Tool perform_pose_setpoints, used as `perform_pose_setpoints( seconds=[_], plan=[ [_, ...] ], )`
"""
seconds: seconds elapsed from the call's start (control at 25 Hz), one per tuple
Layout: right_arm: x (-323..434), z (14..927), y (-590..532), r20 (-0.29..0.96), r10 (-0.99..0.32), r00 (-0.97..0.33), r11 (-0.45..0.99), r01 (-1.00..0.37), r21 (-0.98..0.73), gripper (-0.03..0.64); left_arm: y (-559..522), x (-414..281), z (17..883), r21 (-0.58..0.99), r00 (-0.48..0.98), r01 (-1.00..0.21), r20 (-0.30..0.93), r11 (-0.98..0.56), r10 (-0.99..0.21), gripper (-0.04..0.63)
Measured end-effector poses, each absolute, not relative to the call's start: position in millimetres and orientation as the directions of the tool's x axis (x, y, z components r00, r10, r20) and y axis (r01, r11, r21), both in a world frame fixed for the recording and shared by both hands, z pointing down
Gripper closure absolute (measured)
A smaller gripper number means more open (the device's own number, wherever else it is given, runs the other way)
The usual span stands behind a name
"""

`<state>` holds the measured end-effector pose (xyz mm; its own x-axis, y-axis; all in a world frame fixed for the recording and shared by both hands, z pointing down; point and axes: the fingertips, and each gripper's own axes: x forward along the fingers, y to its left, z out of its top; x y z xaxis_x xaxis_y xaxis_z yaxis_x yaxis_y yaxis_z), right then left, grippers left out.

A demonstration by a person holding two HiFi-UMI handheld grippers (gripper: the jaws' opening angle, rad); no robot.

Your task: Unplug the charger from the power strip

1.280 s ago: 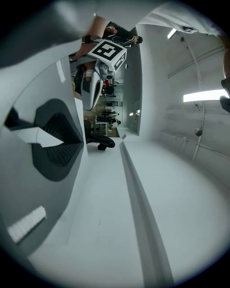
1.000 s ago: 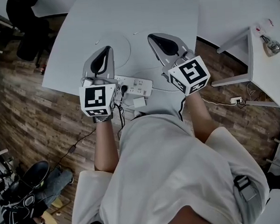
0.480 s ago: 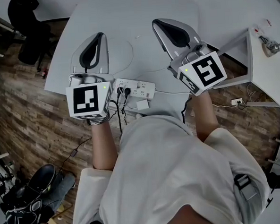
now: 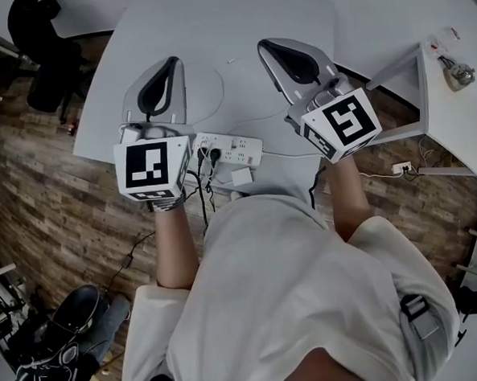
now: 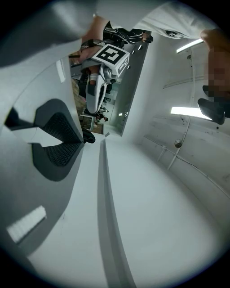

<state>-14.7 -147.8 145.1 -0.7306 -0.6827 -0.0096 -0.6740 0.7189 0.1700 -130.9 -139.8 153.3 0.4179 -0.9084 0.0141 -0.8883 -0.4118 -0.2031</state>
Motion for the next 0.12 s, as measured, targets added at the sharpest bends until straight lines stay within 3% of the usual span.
perform_pose_setpoints(
  seconds=[0.12],
  plan=[
    [-10.0, 149.5, -150.7, 0.004, -0.688, -0.726, 0.716, -0.678, 0.169, 0.617, -144.2, -125.0, 157.2, -0.201, 0.429, -0.882, 0.028, -0.426, -0.903, 0.589]
  ],
)
